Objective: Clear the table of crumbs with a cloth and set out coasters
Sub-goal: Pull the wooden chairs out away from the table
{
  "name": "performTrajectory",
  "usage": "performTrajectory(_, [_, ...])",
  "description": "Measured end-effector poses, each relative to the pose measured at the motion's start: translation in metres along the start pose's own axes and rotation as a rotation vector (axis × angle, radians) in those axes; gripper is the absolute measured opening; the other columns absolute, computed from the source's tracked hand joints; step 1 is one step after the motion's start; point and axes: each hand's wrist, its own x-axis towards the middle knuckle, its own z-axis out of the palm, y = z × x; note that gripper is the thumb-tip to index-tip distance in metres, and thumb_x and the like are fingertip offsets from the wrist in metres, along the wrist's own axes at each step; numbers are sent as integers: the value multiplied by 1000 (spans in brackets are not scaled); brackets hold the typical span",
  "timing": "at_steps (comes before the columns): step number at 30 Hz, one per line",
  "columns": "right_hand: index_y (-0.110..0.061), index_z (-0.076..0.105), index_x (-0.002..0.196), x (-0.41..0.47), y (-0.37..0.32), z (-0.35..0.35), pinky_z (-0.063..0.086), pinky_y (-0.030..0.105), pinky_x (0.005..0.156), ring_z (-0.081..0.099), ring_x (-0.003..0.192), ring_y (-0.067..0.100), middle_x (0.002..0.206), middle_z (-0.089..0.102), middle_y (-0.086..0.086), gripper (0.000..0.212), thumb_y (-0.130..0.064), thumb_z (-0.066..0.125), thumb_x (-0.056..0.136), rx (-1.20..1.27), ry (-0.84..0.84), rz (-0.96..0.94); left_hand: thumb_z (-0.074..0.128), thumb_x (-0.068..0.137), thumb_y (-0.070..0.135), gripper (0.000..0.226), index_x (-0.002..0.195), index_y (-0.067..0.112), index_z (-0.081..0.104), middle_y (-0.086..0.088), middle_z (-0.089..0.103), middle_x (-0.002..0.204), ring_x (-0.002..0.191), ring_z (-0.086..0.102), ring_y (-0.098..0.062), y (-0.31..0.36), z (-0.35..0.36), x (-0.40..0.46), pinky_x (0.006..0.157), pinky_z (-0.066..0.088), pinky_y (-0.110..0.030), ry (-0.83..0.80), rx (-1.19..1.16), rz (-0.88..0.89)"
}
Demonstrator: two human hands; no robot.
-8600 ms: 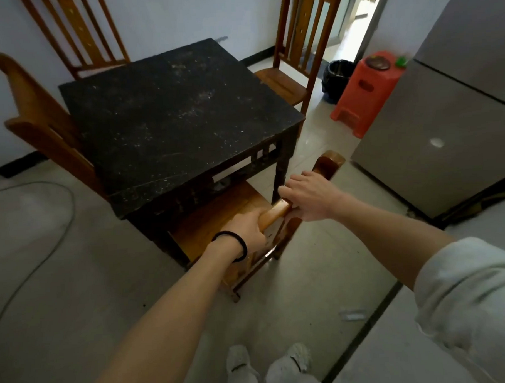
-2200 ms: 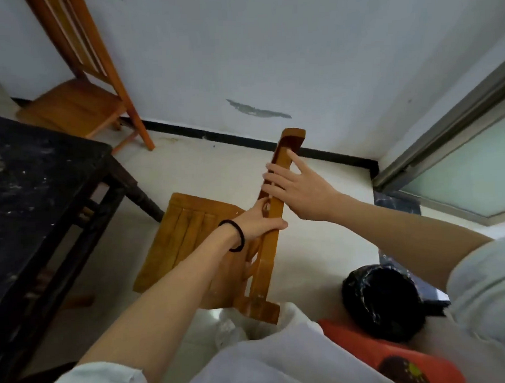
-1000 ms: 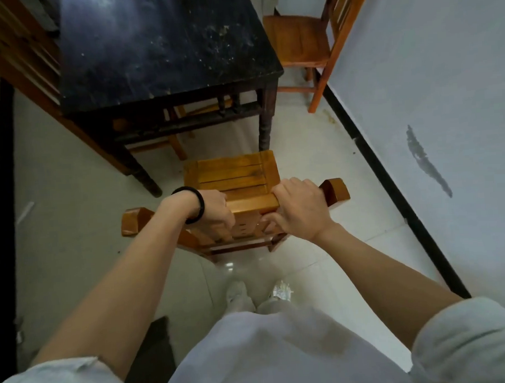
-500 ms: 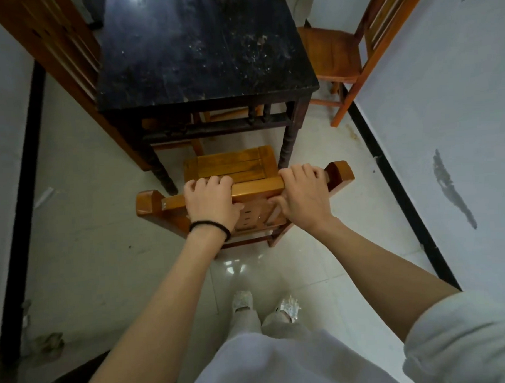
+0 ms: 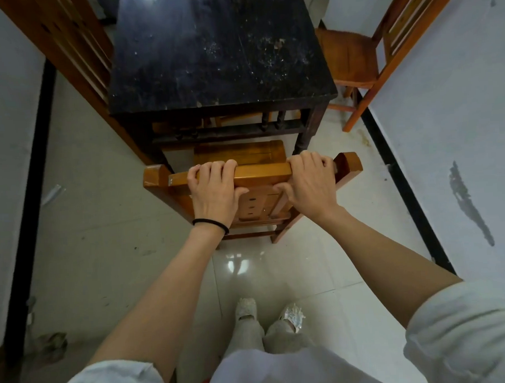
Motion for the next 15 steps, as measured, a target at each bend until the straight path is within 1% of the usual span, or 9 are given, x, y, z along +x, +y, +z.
performTrajectory(3, [-9,56,96,17,5,1,41,42,82,54,87,29,92,57,10,47,-49,68,74,-29,45,-31,74,71,41,49,108,15,56,-9,62,100,98,57,-31,-2,6,16,94,37,-45,-9,-13,-2])
performTrajectory(5, [-9,56,96,31,10,2,41,42,81,54,86,30,91,57,11,47,-49,68,75,-54,55,-43,73,73,40,49,111,14,56,-10,61,103,100,56,-31,-1,9,29,95,37,-46,-27,-36,-8])
performTrajectory(9, [-11,54,106,59,20,3,36,42,89,51,96,30,103,55,11,48,-51,61,81,-47,-7,-38,70,76,40,47,113,15,55,-9,61,105,101,56,-31,2,18,53,96,37,-45,-32,-50,-6])
performTrajectory(15, [-13,52,111,88,23,10,35,41,92,49,100,28,107,54,10,50,-53,58,82,-56,-8,-44,63,82,44,49,120,16,50,-10,57,113,109,51,-31,-7,25,84,101,30,-45,-85,-53,-11])
